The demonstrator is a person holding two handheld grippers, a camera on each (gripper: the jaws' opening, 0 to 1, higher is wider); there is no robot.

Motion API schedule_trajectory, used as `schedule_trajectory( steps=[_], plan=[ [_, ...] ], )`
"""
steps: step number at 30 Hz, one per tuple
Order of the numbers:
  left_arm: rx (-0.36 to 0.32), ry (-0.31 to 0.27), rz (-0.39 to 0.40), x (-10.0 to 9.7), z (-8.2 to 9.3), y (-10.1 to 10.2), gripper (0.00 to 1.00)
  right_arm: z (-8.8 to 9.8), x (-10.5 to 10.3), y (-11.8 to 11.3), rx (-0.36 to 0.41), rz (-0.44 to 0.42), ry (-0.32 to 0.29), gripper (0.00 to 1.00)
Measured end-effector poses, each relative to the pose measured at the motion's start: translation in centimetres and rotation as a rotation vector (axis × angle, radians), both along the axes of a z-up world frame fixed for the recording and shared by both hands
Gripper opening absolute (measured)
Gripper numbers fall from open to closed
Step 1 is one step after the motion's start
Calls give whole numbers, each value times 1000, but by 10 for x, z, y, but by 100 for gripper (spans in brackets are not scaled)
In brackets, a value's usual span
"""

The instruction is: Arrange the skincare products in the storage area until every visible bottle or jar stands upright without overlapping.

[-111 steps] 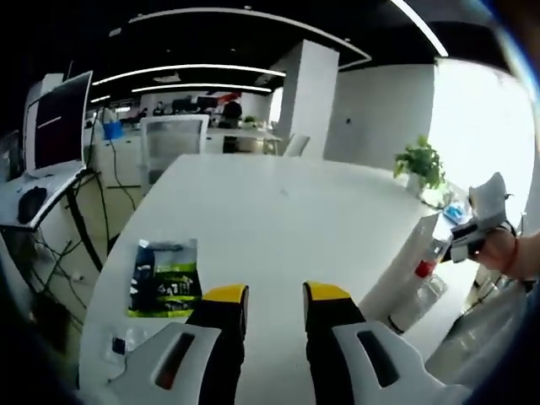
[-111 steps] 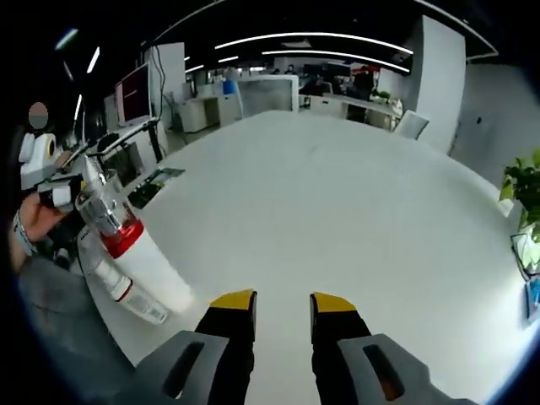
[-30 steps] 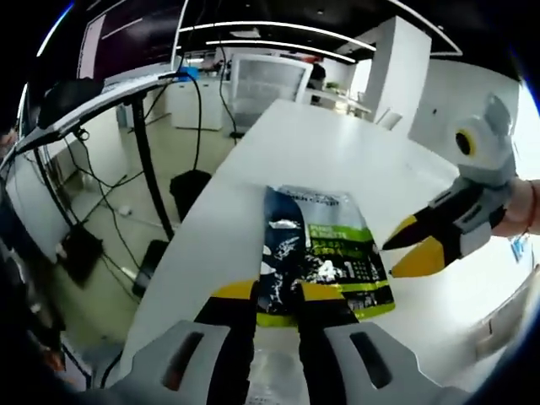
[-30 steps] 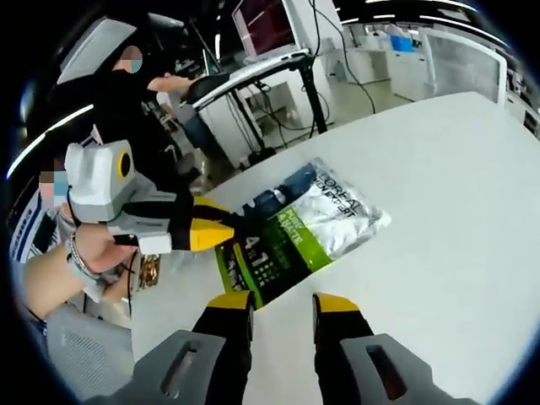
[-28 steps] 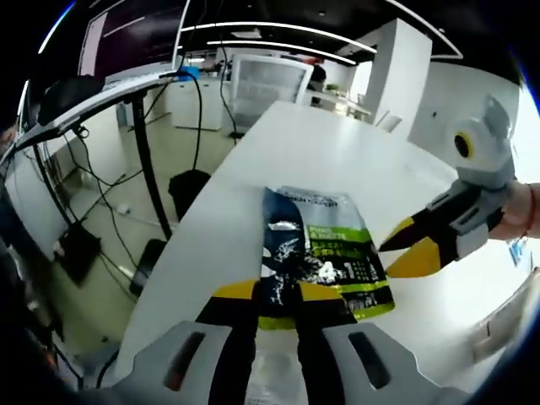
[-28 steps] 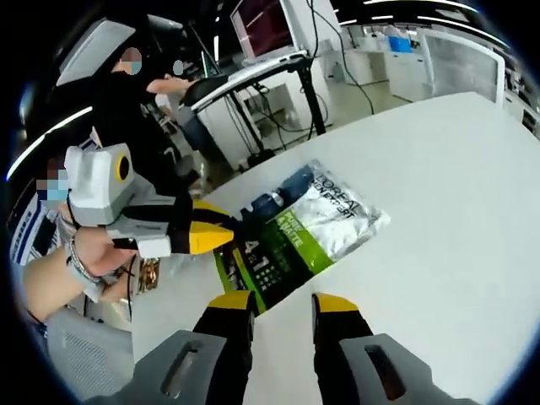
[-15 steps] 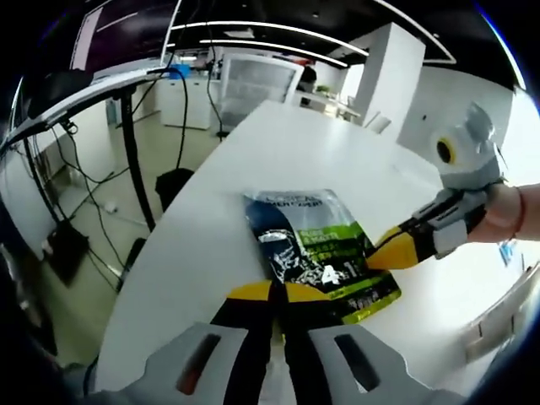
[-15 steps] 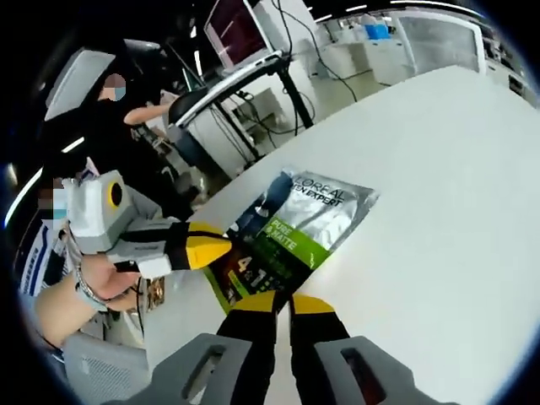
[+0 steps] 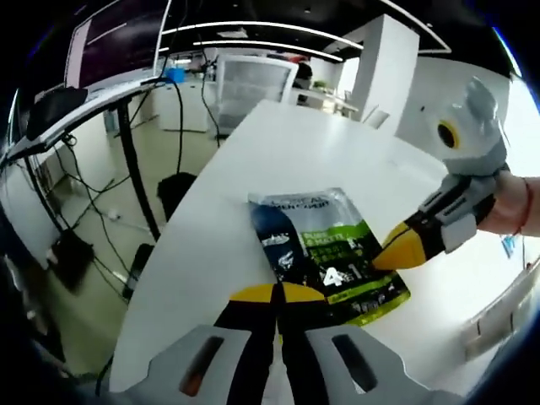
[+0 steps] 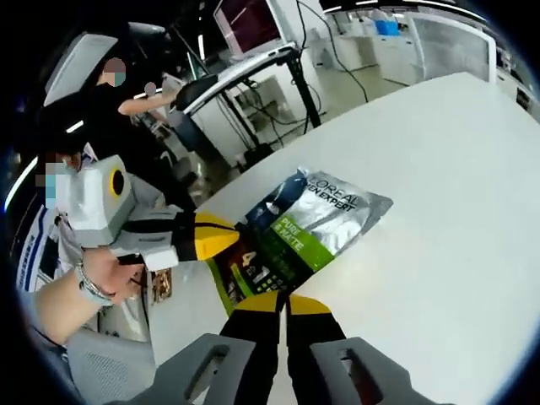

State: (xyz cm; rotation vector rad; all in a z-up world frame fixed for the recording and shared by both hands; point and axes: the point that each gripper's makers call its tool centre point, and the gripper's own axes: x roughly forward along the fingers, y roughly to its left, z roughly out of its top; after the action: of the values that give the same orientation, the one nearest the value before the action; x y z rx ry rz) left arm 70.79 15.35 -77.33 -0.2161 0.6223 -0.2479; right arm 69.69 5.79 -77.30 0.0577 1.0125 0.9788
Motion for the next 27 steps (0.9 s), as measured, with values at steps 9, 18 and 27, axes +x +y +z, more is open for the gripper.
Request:
schedule_trajectory(
  steps=[9, 18, 27],
  plan=[
    [-54, -154, -70, -4, 71, -20, 2, 71, -7, -19, 186, -66, -17, 0],
    [83, -204, -117, -38, 122, -42, 2, 110, -41, -32, 42, -45, -234, 0],
    [-49, -293, -80, -93, 146, -52, 2, 141, -82, -41, 42, -8, -353, 0]
  ],
)
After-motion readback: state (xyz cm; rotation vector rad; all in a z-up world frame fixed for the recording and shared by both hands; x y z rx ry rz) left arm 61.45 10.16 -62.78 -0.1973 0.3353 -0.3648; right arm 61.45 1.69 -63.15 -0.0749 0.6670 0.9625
